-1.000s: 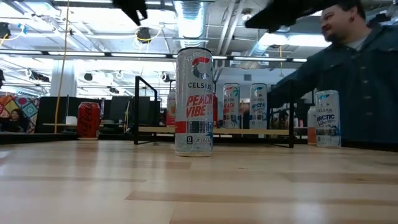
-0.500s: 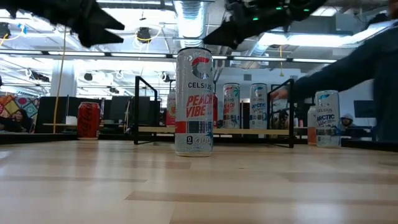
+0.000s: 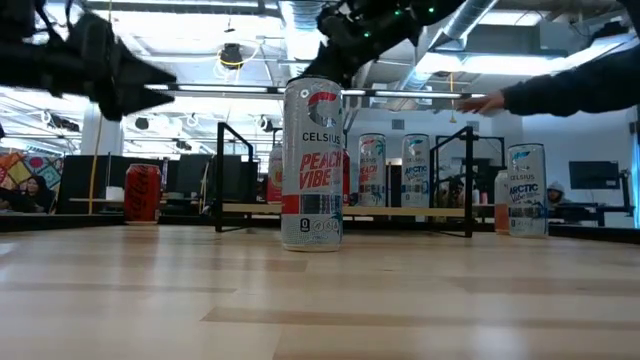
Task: Place canned beverage on shelf
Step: Put the left white blue soda can on the shelf aligned with the other white blue soda can
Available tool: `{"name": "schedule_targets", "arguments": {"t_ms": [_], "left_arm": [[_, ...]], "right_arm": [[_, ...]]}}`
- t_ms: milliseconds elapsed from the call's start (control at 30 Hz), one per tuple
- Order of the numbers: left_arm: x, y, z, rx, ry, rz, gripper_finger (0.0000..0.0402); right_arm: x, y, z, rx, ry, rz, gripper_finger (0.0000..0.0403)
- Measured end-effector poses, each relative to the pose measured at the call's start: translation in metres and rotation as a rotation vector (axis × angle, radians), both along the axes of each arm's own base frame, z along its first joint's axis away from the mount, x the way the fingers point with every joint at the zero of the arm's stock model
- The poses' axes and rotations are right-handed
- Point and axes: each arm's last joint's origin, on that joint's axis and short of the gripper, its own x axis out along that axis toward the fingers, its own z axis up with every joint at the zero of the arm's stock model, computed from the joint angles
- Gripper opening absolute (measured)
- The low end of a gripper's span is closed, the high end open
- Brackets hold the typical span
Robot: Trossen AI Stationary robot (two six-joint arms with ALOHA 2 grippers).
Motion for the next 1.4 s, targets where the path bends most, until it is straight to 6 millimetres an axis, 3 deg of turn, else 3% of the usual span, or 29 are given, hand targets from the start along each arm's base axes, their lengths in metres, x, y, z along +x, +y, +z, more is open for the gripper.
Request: {"name": "schedule_targets", "arguments": {"t_ms": [200,467,700,1000,1400], "left_arm": [[0.005,0.002,-0.021,-0.012,0.072,0.011,0.0323],[0.009,-0.005,-0.025,-0.025,0.11,-0.232,0.0323],[0.01,-0.005,-0.027,-0.007,0.141,-0.238,0.0323],[0.01,-0.005,-0.027,-0.023,0.137,-0.244,0.0323],[0.01,-0.005,-0.028,-0.023,0.139,-0.245,0.0323]], "right_arm": [[-0.002,-0.012,0.006,-0.04,0.003,-0.003,0.0144],[-0.011,-0.029,0.002,-0.065,0.03,0.005,0.0278],[-0.015,-0.035,0.001,-0.058,0.024,0.071,0.0355],[0.0,-0.046,-0.027,-0.058,0.057,0.082,0.0376],[0.002,-0.047,-0.032,-0.051,0.066,0.082,0.0375]]}}
